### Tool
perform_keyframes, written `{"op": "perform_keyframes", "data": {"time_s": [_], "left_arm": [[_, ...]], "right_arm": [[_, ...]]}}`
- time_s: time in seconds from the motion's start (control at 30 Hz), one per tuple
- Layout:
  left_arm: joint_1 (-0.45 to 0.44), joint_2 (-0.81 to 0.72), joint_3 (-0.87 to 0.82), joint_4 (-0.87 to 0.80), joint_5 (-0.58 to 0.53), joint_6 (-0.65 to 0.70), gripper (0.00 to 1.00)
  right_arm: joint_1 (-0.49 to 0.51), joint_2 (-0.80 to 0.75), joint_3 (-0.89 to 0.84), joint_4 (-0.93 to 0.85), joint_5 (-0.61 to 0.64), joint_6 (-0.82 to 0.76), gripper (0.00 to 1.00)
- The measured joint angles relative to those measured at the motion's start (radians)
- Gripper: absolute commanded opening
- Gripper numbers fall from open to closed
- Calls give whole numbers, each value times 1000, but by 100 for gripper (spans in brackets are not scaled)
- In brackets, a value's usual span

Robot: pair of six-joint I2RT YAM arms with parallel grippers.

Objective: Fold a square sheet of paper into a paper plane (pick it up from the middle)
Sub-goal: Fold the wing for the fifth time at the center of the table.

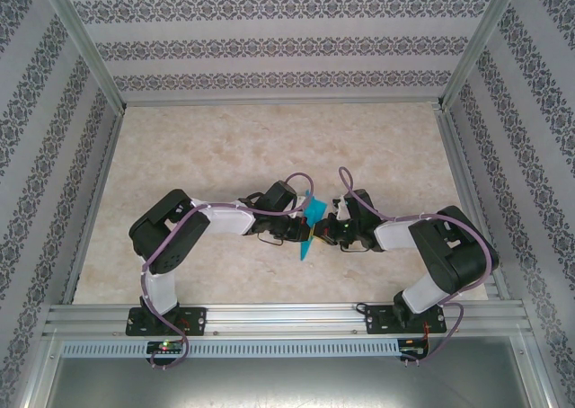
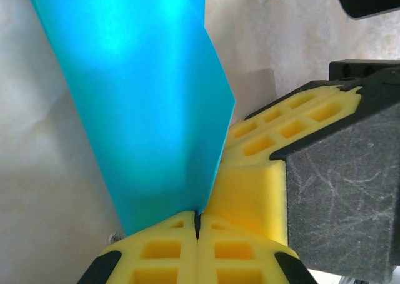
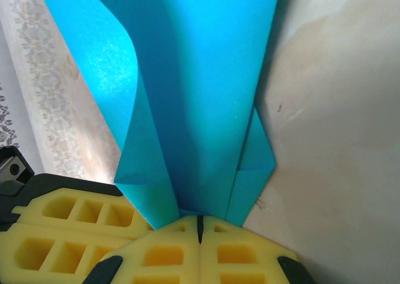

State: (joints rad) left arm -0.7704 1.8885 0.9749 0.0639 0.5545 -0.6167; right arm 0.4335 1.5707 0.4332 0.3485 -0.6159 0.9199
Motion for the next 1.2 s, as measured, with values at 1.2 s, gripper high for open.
{"op": "perform_keyframes", "data": {"time_s": [1.2], "left_arm": [[-1,31,0,55,29,30,10]], "right_arm": [[-79,-54,95,-184,-26,-68,27]]}}
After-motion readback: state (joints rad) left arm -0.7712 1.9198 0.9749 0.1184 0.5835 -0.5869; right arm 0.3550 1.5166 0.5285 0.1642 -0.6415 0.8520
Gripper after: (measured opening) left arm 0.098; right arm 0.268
